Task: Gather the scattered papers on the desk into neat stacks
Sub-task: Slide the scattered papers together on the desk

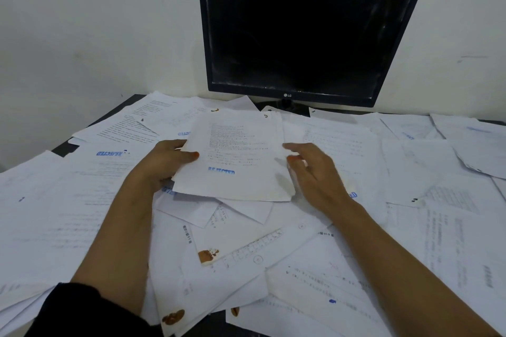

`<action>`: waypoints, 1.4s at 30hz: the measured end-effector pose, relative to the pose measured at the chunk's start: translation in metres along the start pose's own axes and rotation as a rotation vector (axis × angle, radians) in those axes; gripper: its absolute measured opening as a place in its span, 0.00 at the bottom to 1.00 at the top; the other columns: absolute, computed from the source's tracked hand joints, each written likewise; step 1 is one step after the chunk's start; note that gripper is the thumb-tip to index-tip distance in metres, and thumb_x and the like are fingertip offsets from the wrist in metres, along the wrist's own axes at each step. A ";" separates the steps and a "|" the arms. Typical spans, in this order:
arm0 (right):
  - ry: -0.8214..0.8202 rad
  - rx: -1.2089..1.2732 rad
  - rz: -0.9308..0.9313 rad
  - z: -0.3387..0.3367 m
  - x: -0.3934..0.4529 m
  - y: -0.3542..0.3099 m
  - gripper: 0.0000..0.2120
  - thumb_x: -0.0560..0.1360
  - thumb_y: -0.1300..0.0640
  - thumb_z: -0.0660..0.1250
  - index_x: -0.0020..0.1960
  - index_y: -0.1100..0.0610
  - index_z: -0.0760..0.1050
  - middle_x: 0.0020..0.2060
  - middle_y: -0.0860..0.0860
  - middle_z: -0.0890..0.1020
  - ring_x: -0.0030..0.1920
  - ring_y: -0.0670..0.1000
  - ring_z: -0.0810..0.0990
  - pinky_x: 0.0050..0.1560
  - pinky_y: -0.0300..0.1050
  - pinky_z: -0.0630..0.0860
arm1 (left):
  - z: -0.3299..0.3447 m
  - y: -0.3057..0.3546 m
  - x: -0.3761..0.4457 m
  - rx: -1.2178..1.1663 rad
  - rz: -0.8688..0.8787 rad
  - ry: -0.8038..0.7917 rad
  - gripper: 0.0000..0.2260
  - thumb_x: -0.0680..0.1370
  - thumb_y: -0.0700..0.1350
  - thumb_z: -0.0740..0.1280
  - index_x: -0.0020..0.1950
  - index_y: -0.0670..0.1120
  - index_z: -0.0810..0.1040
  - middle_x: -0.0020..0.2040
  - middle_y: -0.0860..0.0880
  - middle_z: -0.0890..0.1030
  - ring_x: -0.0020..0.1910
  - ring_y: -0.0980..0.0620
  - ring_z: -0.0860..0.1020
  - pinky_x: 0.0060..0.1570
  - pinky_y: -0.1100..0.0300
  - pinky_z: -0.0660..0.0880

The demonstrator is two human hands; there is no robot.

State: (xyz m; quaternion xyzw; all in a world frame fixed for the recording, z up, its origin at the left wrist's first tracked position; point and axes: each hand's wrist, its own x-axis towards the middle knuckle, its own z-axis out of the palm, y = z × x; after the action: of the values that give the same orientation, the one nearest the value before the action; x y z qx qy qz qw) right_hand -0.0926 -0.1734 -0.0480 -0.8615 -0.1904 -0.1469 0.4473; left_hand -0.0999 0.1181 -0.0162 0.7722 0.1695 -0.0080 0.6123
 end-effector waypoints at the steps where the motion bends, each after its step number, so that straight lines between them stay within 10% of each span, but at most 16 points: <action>1: 0.103 -0.039 0.075 -0.001 0.001 -0.001 0.21 0.77 0.44 0.57 0.65 0.50 0.75 0.56 0.46 0.79 0.56 0.48 0.77 0.58 0.47 0.74 | 0.000 -0.001 0.000 -0.047 0.004 0.002 0.12 0.79 0.39 0.67 0.63 0.44 0.77 0.54 0.46 0.82 0.45 0.48 0.81 0.41 0.58 0.78; 4: 0.190 -0.103 0.330 -0.006 0.006 0.006 0.18 0.80 0.46 0.57 0.64 0.53 0.75 0.42 0.45 0.80 0.51 0.50 0.78 0.53 0.45 0.71 | 0.001 0.000 0.002 -0.169 0.015 0.003 0.12 0.80 0.37 0.64 0.63 0.45 0.76 0.50 0.47 0.82 0.44 0.49 0.80 0.35 0.62 0.80; 7: 0.096 -0.170 0.403 -0.009 0.009 0.015 0.18 0.80 0.42 0.55 0.42 0.48 0.79 0.31 0.44 0.76 0.45 0.53 0.75 0.47 0.47 0.70 | 0.002 -0.001 0.004 -0.156 -0.031 -0.078 0.13 0.80 0.38 0.63 0.63 0.49 0.78 0.55 0.48 0.83 0.54 0.44 0.80 0.58 0.50 0.77; 10: 0.039 -0.225 0.410 -0.005 0.010 0.017 0.23 0.78 0.40 0.56 0.27 0.48 0.62 0.29 0.47 0.69 0.41 0.56 0.72 0.43 0.48 0.67 | 0.002 -0.004 0.000 -0.055 -0.075 -0.206 0.12 0.78 0.39 0.64 0.57 0.51 0.82 0.57 0.46 0.83 0.61 0.38 0.78 0.68 0.38 0.67; 13: 0.020 -0.317 0.364 -0.005 0.010 0.023 0.14 0.75 0.49 0.60 0.33 0.53 0.70 0.32 0.50 0.74 0.43 0.58 0.76 0.42 0.48 0.71 | 0.008 -0.004 -0.003 -0.007 -0.051 -0.262 0.14 0.75 0.43 0.66 0.60 0.51 0.81 0.58 0.46 0.83 0.58 0.36 0.79 0.64 0.35 0.69; 16: 0.006 -0.326 0.353 -0.007 0.009 0.023 0.16 0.74 0.60 0.57 0.53 0.49 0.80 0.39 0.50 0.81 0.46 0.57 0.78 0.46 0.52 0.77 | 0.018 0.000 -0.003 0.004 0.040 -0.119 0.18 0.79 0.44 0.68 0.69 0.49 0.74 0.57 0.52 0.77 0.45 0.56 0.78 0.42 0.61 0.76; 23: 0.014 -0.013 0.482 -0.015 0.006 0.006 0.20 0.81 0.49 0.49 0.65 0.52 0.74 0.62 0.49 0.78 0.63 0.54 0.73 0.64 0.47 0.66 | 0.023 -0.002 -0.005 -0.136 -0.006 -0.208 0.18 0.78 0.35 0.68 0.67 0.45 0.73 0.52 0.49 0.82 0.43 0.51 0.84 0.37 0.63 0.81; 28: -0.069 0.152 0.364 -0.023 0.005 0.002 0.27 0.78 0.58 0.64 0.74 0.44 0.63 0.48 0.44 0.81 0.44 0.39 0.77 0.42 0.29 0.70 | 0.035 -0.003 -0.008 -0.176 0.040 -0.300 0.16 0.79 0.34 0.65 0.67 0.39 0.76 0.58 0.43 0.83 0.52 0.47 0.83 0.46 0.59 0.82; 31: -0.058 0.189 0.387 -0.026 0.007 0.006 0.34 0.77 0.63 0.64 0.77 0.46 0.55 0.56 0.47 0.78 0.52 0.44 0.77 0.52 0.38 0.70 | 0.041 0.000 -0.011 -0.188 0.123 -0.219 0.12 0.81 0.39 0.65 0.64 0.41 0.78 0.53 0.48 0.85 0.44 0.53 0.84 0.39 0.63 0.80; 34: 0.046 0.156 0.432 -0.033 0.009 0.010 0.27 0.76 0.65 0.65 0.72 0.54 0.63 0.59 0.52 0.79 0.53 0.49 0.76 0.53 0.40 0.69 | 0.040 -0.009 0.000 0.201 0.371 0.182 0.11 0.80 0.46 0.65 0.62 0.46 0.79 0.52 0.49 0.82 0.36 0.54 0.82 0.41 0.60 0.80; 36: 0.117 0.051 0.437 -0.039 0.010 0.014 0.19 0.76 0.65 0.65 0.66 0.58 0.69 0.58 0.53 0.79 0.51 0.48 0.74 0.50 0.38 0.67 | 0.038 -0.016 0.007 0.475 0.452 0.354 0.15 0.79 0.51 0.66 0.64 0.48 0.78 0.61 0.47 0.78 0.53 0.48 0.79 0.58 0.52 0.74; 42: 0.168 -0.046 0.418 -0.049 0.014 0.023 0.14 0.77 0.64 0.64 0.62 0.58 0.75 0.54 0.54 0.81 0.49 0.50 0.75 0.50 0.39 0.67 | 0.050 -0.025 0.011 1.015 0.012 0.259 0.43 0.71 0.76 0.50 0.80 0.53 0.50 0.79 0.41 0.49 0.78 0.38 0.46 0.72 0.38 0.44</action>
State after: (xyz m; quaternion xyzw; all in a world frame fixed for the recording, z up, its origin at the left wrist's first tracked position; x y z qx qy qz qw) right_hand -0.0740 -0.2235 -0.0311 -0.8768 0.0336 -0.1268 0.4627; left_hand -0.0865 0.0781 -0.0551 0.9673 0.2141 0.0100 0.1354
